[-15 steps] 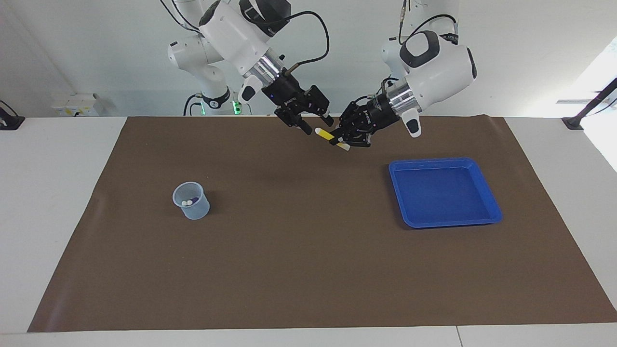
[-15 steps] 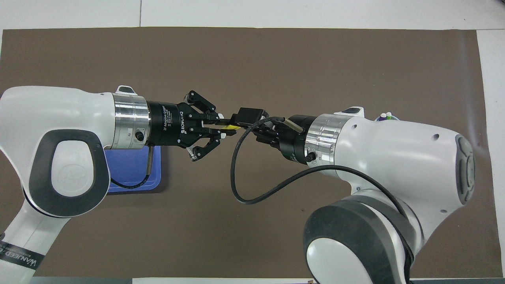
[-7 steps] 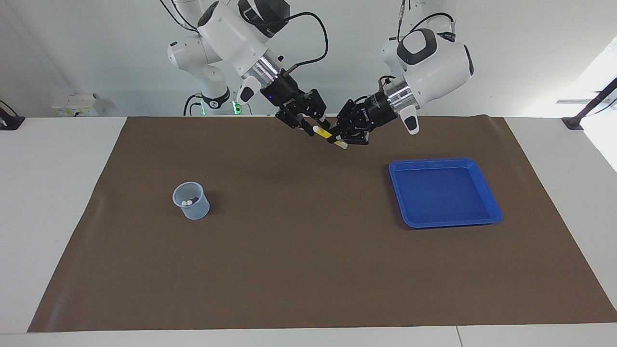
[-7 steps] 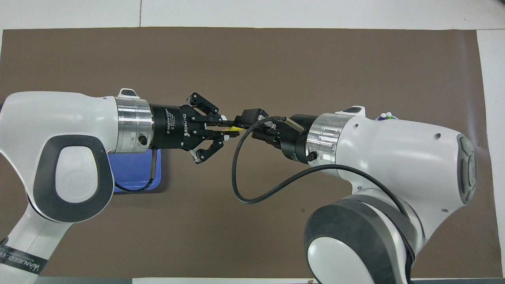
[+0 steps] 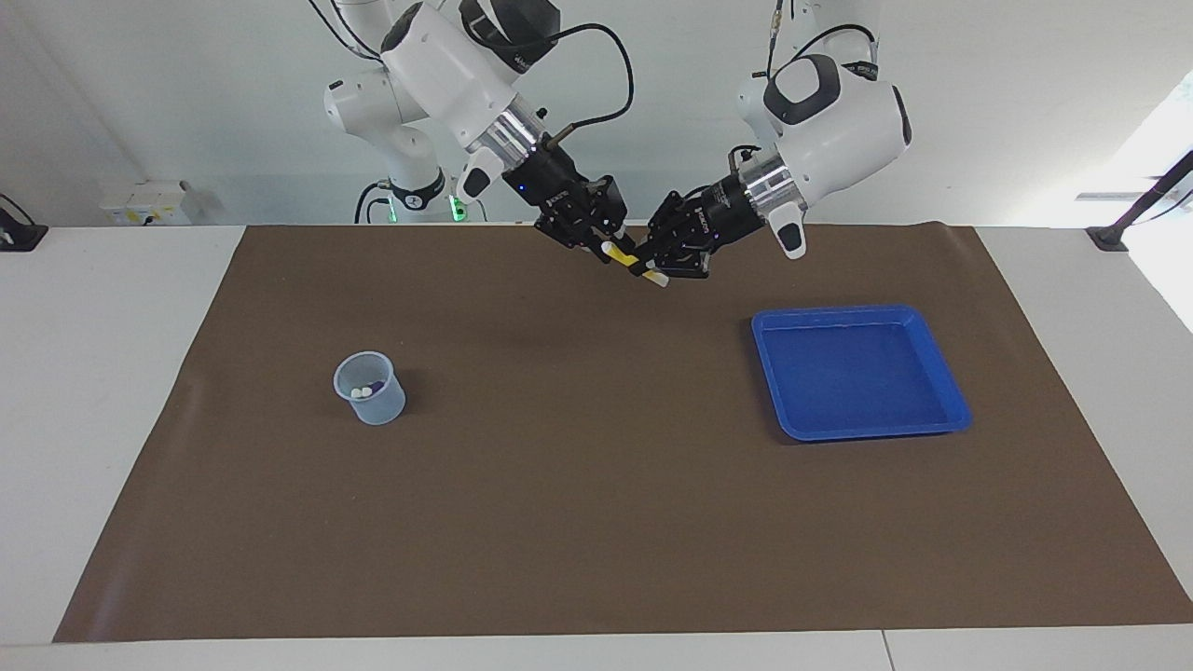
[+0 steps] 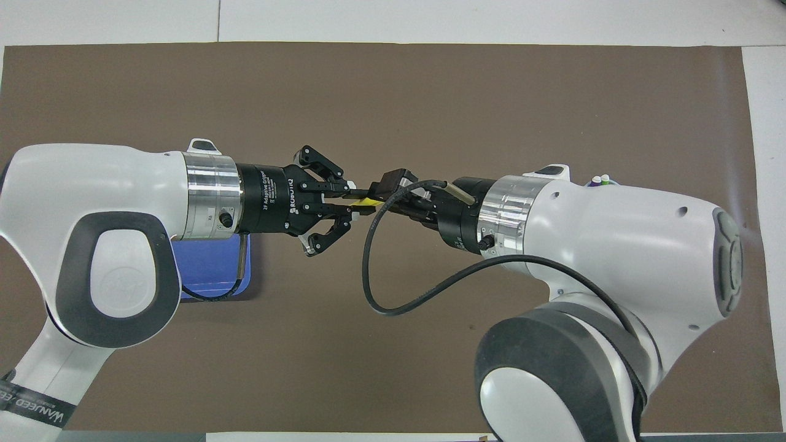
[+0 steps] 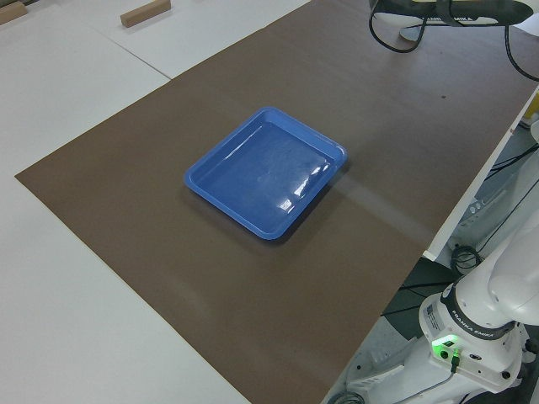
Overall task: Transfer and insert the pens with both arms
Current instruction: 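Open the left gripper while the right gripper pulls the yellow pen away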
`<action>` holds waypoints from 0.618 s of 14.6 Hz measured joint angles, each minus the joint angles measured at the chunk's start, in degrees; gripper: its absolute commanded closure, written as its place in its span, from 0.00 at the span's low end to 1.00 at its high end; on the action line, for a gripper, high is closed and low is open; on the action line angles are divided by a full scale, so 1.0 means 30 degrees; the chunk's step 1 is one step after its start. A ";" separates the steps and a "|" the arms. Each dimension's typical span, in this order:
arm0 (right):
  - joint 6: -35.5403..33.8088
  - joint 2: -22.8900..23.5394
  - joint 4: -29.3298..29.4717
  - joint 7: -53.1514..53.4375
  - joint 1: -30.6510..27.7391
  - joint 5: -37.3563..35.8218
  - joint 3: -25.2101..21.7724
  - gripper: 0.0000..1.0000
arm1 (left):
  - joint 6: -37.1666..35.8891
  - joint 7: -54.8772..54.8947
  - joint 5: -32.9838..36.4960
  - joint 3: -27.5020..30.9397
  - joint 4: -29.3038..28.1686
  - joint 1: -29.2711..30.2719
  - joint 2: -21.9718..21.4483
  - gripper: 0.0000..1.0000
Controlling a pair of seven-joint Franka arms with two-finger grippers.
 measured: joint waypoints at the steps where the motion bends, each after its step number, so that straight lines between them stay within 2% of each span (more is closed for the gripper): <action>1: 0.0000 0.0000 0.0000 0.0000 -0.0008 0.0000 -0.0014 0.65 | 0.0011 0.0000 0.0000 0.0000 0.0000 -0.0004 0.0000 1.00; 3: 0.0000 0.0000 0.0000 0.0000 -0.0014 0.0000 -0.0029 0.93 | 0.0027 0.0000 0.0000 0.0000 -0.0002 -0.0012 0.0000 1.00; 4: 0.0000 0.0000 0.0000 0.0000 -0.0014 0.0000 -0.0029 1.00 | 0.0034 0.0000 0.0000 0.0000 -0.0003 -0.0017 0.0000 1.00; 9: -0.0027 0.0001 -0.0043 0.0000 -0.0065 -0.0060 -0.0052 1.00 | 0.0143 0.0011 0.0001 0.0025 -0.0067 -0.0054 -0.0047 1.00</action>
